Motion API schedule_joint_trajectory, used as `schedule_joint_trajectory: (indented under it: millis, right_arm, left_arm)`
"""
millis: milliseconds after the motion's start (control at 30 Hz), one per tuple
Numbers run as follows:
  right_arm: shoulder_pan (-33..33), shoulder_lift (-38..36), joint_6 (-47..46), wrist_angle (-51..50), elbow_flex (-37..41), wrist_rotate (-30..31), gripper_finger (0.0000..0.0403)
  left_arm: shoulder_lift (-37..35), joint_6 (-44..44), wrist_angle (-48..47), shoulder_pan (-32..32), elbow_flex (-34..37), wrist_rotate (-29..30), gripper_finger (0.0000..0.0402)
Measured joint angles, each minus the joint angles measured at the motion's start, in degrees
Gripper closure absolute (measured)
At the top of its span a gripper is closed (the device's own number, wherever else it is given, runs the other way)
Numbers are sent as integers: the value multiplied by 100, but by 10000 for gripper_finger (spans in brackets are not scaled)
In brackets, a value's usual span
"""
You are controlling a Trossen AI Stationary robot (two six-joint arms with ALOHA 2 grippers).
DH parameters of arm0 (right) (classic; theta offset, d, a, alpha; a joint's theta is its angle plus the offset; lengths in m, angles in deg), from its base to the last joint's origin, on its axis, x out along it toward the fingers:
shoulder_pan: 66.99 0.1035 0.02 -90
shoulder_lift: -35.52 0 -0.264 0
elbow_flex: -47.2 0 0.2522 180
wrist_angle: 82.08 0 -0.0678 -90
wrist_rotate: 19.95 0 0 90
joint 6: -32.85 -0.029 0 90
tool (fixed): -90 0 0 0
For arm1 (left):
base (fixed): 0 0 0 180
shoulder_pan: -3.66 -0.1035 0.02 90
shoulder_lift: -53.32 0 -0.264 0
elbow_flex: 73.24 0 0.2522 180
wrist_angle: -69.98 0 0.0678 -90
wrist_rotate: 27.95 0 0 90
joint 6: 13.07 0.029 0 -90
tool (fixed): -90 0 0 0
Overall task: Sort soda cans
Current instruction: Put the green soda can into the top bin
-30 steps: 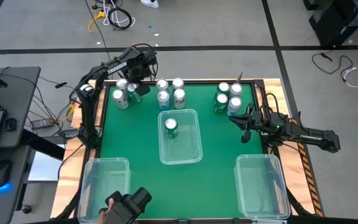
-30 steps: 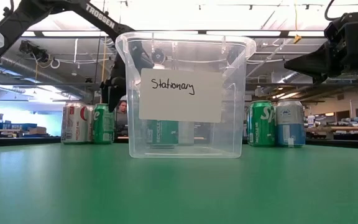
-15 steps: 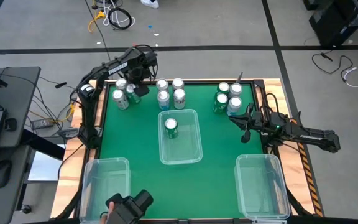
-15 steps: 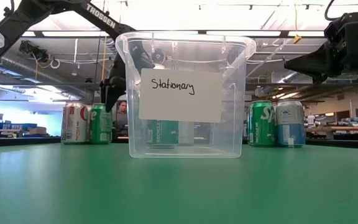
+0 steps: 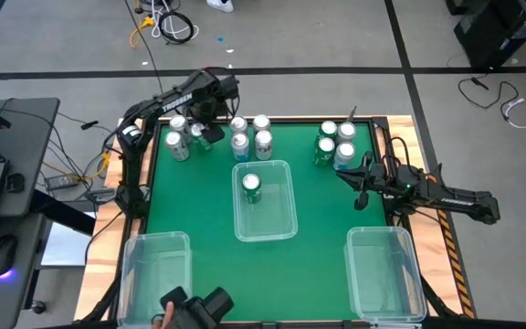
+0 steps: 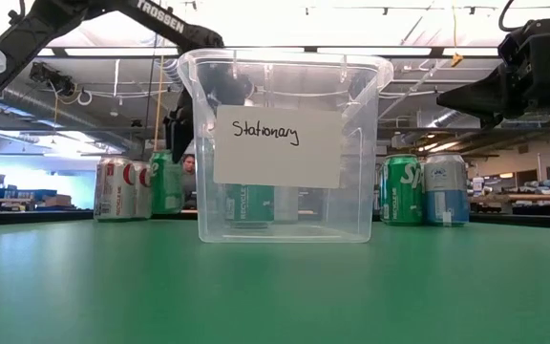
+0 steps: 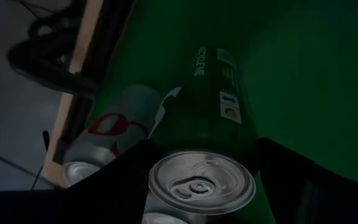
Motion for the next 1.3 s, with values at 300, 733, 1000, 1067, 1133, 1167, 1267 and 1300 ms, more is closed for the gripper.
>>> schedule_joint_trajectory:
  millis: [300, 733, 1000, 1067, 1133, 1167, 1267, 1300]
  right_arm:
    - [1, 0, 0, -1, -1, 0, 380]
    - [1, 0, 0, -1, 0, 0, 380]
    - [1, -2, 0, 0, 1, 0, 380]
    - [-1, -2, 0, 0, 0, 0, 380]
    - [-1, -2, 0, -2, 1, 0, 380]
    - [1, 0, 0, 0, 1, 0, 380]
    - [0, 0, 0, 0, 0, 0, 380]
    - [0, -1, 0, 1, 2, 0, 380]
  left_arm:
    - [-4, -178, -16, 280, -1425, 41, 154]
    - [-326, -229, -44, 1029, -2639, -184, 154]
    - [-439, -304, -12, 1733, -2703, -317, 154]
    - [-439, -297, -10, 1973, -2703, -379, 154]
    - [-439, -264, -8, 2222, -2703, -391, 154]
    - [-439, -239, -8, 2341, -2703, -391, 154]
    - [-447, -226, -6, 2671, -2703, -390, 154]
    - [-465, -226, -6, 2769, -2703, -392, 154]
